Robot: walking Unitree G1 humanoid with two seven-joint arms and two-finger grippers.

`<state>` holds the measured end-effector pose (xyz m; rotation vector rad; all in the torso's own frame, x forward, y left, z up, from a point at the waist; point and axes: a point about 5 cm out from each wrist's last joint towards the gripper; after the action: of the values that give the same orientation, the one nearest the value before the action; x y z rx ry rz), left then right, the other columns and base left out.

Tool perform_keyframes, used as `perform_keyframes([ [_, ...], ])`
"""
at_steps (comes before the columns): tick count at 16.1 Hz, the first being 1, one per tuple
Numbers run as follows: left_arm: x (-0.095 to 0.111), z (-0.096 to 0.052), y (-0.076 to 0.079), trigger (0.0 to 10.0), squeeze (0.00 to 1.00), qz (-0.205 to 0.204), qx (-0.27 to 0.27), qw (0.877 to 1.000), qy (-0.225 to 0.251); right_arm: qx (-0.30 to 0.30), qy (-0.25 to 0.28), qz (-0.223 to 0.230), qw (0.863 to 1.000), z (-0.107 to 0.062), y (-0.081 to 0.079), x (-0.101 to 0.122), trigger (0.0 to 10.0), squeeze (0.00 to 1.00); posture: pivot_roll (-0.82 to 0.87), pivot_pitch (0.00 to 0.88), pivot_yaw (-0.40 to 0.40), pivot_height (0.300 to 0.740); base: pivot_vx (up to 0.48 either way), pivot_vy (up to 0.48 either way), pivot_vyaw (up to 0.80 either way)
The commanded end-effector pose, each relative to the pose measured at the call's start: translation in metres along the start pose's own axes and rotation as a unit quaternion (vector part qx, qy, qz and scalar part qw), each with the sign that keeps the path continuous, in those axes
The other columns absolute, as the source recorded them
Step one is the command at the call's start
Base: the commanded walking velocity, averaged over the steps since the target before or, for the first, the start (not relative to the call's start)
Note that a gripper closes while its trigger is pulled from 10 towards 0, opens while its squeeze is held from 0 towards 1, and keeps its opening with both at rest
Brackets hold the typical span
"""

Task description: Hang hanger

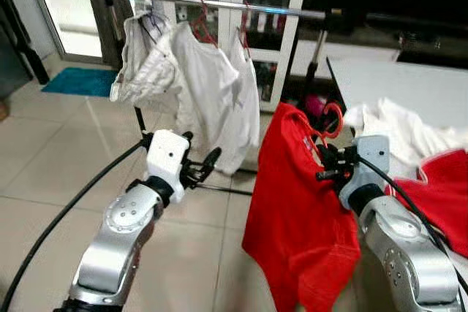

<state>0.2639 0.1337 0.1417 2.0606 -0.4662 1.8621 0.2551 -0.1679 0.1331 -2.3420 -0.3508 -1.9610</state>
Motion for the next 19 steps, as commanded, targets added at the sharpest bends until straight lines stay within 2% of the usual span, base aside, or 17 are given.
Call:
perform_keyframes([
  [1,0.003,0.001,-0.001,10.0,0.00,0.004,0.000,1.000,-0.001,-0.001,0.019,-0.002,1.000,0.000,0.000,0.008,10.0,0.00,-0.10,0.000,-0.034,0.740,0.000,0.360,0.00],
  [8,0.002,-0.002,-0.001,10.0,0.00,0.005,-0.002,1.000,-0.005,0.006,0.016,-0.004,1.000,-0.001,0.001,0.008,10.0,0.00,-0.10,0.000,-0.049,0.740,0.000,0.360,0.00],
  [10,0.006,-0.001,-0.003,10.0,0.00,0.012,-0.003,1.000,-0.001,0.010,0.016,-0.004,1.000,-0.001,0.002,0.009,10.0,0.00,-0.10,0.000,-0.046,0.740,0.000,0.000,0.00],
  [15,0.018,0.007,-0.010,10.0,0.00,0.024,0.000,1.000,0.000,0.083,0.038,-0.002,0.996,0.000,-0.004,0.019,10.0,0.00,-0.11,0.000,-0.031,0.740,0.000,0.000,0.00],
  [18,0.022,0.018,-0.003,10.0,0.00,0.011,-0.039,0.999,-0.005,0.135,0.046,-0.033,0.989,0.001,-0.009,0.023,10.0,0.00,-0.11,0.000,-0.024,0.740,0.000,0.000,0.00],
  [19,0.022,0.021,-0.002,10.0,0.17,0.013,-0.036,0.999,-0.007,0.159,0.051,-0.047,0.985,0.001,-0.012,0.025,10.0,0.00,-0.12,0.000,-0.021,0.740,0.000,0.000,0.00],
])
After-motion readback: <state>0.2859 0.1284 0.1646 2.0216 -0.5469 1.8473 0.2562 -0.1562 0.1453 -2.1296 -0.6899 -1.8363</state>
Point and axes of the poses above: a point about 5 cm out from each wrist's last joint towards the gripper, its own z axis pointing out of the wrist towards the gripper, its own x axis along the axis of the wrist's last joint, y = z × x, and after that the axes turned 8 degrees about -z, right-handed
